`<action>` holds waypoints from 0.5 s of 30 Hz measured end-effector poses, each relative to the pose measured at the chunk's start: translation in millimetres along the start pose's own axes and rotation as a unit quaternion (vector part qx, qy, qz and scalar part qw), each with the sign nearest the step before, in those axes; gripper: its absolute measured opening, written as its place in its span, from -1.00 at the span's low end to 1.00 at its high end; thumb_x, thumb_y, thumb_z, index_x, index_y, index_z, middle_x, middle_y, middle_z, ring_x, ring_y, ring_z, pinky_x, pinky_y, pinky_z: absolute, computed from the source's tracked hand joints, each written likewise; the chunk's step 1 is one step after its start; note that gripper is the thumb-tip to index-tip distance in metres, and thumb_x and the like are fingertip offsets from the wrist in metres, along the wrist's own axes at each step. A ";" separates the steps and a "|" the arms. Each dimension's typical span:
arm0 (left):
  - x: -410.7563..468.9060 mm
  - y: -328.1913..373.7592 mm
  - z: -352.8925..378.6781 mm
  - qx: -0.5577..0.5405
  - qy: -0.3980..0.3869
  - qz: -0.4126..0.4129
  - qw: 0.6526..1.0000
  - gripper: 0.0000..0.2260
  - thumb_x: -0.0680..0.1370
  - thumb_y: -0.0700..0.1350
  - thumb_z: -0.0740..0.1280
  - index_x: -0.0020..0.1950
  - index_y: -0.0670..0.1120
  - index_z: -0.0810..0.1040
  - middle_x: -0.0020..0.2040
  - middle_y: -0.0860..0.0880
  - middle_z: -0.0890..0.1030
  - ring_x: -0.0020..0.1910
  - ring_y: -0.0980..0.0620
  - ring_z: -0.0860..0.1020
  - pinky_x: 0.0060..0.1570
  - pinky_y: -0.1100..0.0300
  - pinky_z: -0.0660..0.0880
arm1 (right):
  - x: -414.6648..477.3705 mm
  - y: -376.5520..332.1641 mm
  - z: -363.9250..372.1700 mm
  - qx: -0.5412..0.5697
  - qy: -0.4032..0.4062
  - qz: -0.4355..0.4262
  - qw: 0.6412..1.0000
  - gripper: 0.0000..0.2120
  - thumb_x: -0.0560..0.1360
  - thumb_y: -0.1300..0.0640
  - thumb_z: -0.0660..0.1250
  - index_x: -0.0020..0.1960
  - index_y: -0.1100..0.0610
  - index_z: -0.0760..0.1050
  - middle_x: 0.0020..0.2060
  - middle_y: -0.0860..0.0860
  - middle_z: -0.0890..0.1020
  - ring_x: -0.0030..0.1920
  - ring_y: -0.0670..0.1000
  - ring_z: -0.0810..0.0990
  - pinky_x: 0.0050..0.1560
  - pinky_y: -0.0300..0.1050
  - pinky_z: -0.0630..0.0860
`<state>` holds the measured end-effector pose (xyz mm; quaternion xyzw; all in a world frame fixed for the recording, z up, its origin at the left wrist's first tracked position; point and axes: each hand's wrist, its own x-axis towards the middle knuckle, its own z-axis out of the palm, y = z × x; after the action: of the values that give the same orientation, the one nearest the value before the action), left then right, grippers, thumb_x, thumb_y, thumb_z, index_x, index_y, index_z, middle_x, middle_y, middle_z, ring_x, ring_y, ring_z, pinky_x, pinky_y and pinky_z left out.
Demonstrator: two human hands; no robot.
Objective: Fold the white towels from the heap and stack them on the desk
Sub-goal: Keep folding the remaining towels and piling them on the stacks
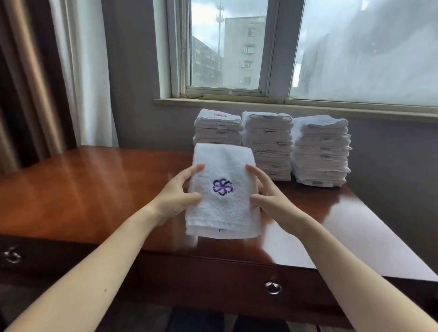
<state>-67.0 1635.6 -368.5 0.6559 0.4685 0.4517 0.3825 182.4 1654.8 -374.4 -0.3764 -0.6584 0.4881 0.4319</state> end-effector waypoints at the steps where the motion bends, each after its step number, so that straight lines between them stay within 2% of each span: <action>1: 4.0 2.9 -1.3 0.002 0.008 0.015 1.000 -0.29 0.30 -0.24 0.33 0.41 0.23 0.40 0.35 0.16 0.48 0.22 0.20 0.54 0.18 0.24 0.52 | 4.6 -3.4 -0.5 0.002 0.006 -0.018 1.000 -0.23 0.41 0.47 0.17 0.44 -0.20 0.27 0.27 0.07 0.54 0.03 -0.08 0.63 0.07 -0.11 0.58; 3: 14.4 10.6 -3.8 0.011 0.031 0.037 0.999 -0.30 0.30 -0.23 0.32 0.39 0.25 0.41 0.30 0.19 0.52 0.17 0.15 0.57 0.10 0.27 0.55 | 16.2 -11.1 -2.1 -0.002 0.020 -0.046 0.999 -0.22 0.31 0.37 0.21 0.39 -0.25 0.31 0.30 0.05 0.52 0.07 -0.05 0.60 0.12 -0.09 0.55; 5: 29.7 19.4 -7.7 0.010 0.052 0.051 0.997 -0.30 0.29 -0.23 0.31 0.38 0.25 0.43 0.25 0.18 0.55 0.11 0.07 0.58 0.11 0.20 0.57 | 32.4 -18.5 -5.6 -0.001 0.026 -0.065 0.998 -0.19 0.24 0.32 0.21 0.42 -0.22 0.32 0.30 0.03 0.53 0.08 -0.05 0.59 0.11 -0.11 0.53; 8: 62.0 35.6 -19.9 0.016 0.072 0.072 0.995 -0.33 0.29 -0.22 0.30 0.33 0.30 0.45 0.24 0.14 0.57 0.02 0.05 0.57 0.16 0.07 0.57 | 67.2 -35.4 -13.0 0.023 0.024 -0.087 0.996 -0.18 0.23 0.33 0.19 0.44 -0.17 0.32 0.28 0.03 0.54 0.07 -0.05 0.59 0.09 -0.11 0.53; 12: 121.9 60.8 -46.0 0.005 0.088 0.080 0.993 -0.36 0.30 -0.23 0.30 0.27 0.35 0.49 0.15 0.16 0.62 0.06 -0.09 0.61 0.12 -0.03 0.59 | 128.5 -70.5 -28.9 0.007 0.029 -0.112 0.993 -0.20 0.22 0.32 0.20 0.42 -0.14 0.34 0.25 0.02 0.51 0.09 -0.08 0.53 0.00 -0.19 0.50; 15: 175.3 80.0 -65.6 0.006 0.091 0.086 0.992 -0.35 0.30 -0.22 0.29 0.31 0.30 0.48 0.20 0.12 0.61 -0.01 -0.04 0.56 0.11 -0.04 0.58 | 182.2 -94.0 -43.9 -0.002 0.025 -0.115 0.993 -0.21 0.22 0.30 0.21 0.40 -0.17 0.35 0.11 -0.03 0.52 0.00 -0.11 0.51 -0.07 -0.22 0.48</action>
<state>-81.0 1787.5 -233.8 0.6522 0.4456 0.5380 0.2943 153.9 1813.3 -240.1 -0.3108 -0.6874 0.4241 0.5010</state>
